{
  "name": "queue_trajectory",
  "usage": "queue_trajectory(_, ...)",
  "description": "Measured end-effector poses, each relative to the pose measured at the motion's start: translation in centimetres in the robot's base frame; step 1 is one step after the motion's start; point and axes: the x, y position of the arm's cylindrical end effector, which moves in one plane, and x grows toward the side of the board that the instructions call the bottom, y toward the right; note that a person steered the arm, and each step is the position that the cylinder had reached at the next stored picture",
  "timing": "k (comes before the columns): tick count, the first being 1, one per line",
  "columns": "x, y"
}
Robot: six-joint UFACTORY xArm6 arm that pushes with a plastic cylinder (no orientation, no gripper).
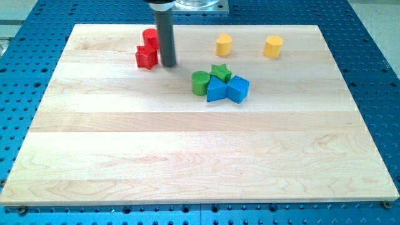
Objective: Place the yellow blocks parallel to each other
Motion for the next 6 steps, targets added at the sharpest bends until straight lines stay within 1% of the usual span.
queue_trajectory(1, 0.0, 7.7)
queue_trajectory(3, 0.0, 20.6)
queue_trajectory(4, -1.3, 26.9)
queue_trajectory(5, -6.3, 25.3)
queue_trajectory(6, -7.0, 16.4)
